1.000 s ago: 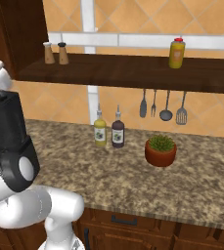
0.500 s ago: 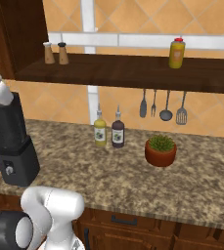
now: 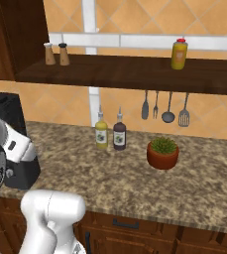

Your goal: Close the lid blender by securely placing the lid on top.

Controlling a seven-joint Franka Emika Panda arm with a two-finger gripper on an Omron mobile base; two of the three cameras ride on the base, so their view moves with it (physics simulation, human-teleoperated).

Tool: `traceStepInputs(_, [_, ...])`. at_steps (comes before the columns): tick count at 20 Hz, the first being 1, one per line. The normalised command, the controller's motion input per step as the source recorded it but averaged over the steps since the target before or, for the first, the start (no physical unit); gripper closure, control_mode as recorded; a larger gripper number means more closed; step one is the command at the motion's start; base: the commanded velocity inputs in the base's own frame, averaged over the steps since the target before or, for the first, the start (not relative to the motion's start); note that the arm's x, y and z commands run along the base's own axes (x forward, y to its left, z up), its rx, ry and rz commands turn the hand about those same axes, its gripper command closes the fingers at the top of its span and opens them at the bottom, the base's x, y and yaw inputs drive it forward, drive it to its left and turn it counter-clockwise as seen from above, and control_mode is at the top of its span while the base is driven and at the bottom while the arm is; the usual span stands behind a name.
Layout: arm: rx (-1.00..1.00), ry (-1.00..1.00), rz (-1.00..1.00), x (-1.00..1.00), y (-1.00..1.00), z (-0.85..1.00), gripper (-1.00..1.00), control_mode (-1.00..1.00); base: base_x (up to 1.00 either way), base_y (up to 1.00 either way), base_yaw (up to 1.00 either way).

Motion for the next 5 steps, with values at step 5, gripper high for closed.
traceStepInputs(5, [0.16,-0.25,0.02,-1.0,-1.0,0.18,-1.0,-1.0,0.0,0.0,0.0])
